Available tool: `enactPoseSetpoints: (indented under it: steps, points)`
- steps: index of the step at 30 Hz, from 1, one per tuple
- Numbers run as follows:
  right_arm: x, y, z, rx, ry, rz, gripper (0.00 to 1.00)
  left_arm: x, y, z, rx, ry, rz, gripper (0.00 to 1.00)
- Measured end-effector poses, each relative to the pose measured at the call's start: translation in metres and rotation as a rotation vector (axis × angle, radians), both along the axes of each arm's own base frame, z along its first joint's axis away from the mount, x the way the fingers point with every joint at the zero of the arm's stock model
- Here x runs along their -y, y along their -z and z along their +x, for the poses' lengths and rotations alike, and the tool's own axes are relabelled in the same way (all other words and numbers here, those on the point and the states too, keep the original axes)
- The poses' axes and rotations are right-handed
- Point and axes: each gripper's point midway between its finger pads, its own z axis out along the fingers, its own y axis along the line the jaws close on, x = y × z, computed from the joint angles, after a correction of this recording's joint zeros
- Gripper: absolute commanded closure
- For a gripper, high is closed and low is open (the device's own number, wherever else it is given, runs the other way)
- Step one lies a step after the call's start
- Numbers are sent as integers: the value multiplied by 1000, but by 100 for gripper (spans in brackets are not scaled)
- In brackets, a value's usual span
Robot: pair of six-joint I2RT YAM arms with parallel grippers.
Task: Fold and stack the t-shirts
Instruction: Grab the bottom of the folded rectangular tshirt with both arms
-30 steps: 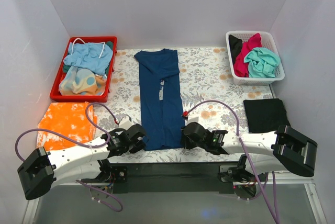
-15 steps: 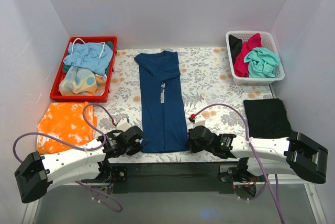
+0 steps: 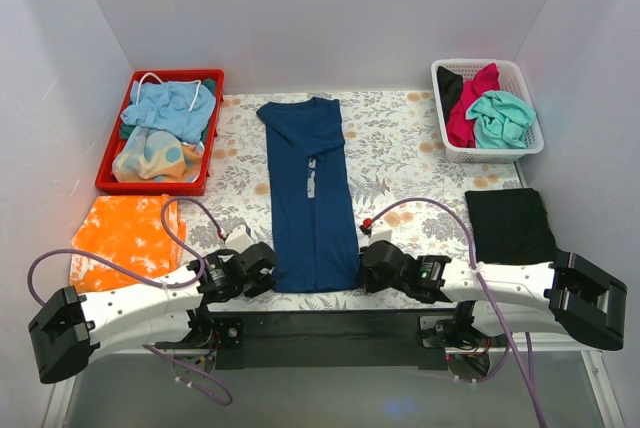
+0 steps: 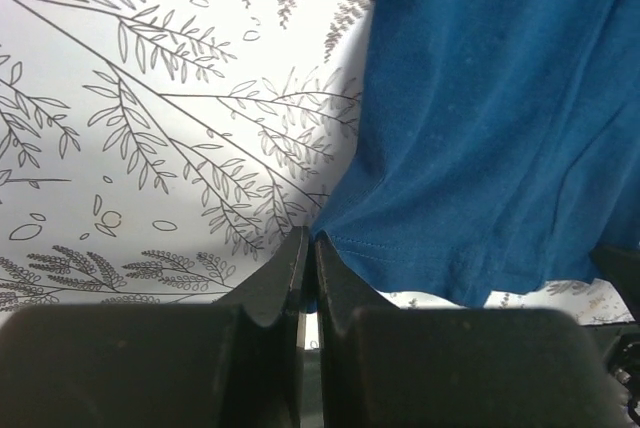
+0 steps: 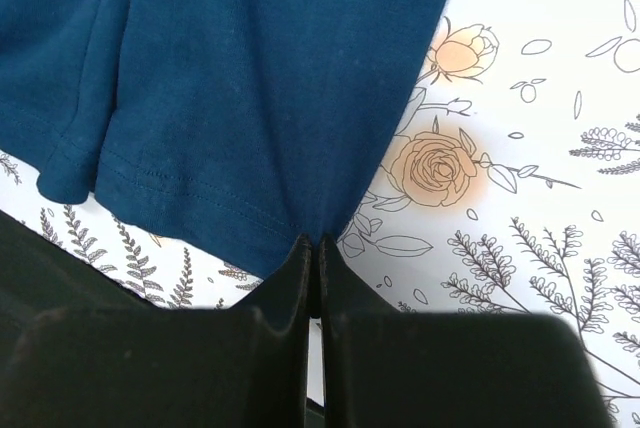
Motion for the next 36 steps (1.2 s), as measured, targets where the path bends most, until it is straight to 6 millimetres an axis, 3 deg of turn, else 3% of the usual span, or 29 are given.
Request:
enactPoseSetpoints:
  steps: [6, 11, 15, 22, 26, 30, 36]
  points:
    - [-1, -15, 9, 51, -2, -33, 99, 3, -28, 20, 119, -37, -20, 100]
    - [-12, -52, 32, 164, 8, -25, 99, 3, -65, 49, 270, -118, -32, 100]
    - [-15, -79, 60, 251, 41, -33, 99, -4, -84, 69, 355, -184, 30, 100]
    - [-8, -99, 122, 345, 95, -88, 99, -3, -103, 110, 467, -286, 112, 100]
    - [-12, -107, 159, 386, 95, -104, 99, -9, -108, 151, 513, -340, 130, 100]
    - [-23, -106, 190, 404, 79, -105, 99, -17, -98, 191, 518, -345, 179, 100]
    - [-26, -84, 230, 382, 81, -157, 99, -8, -86, 244, 504, -294, 210, 100]
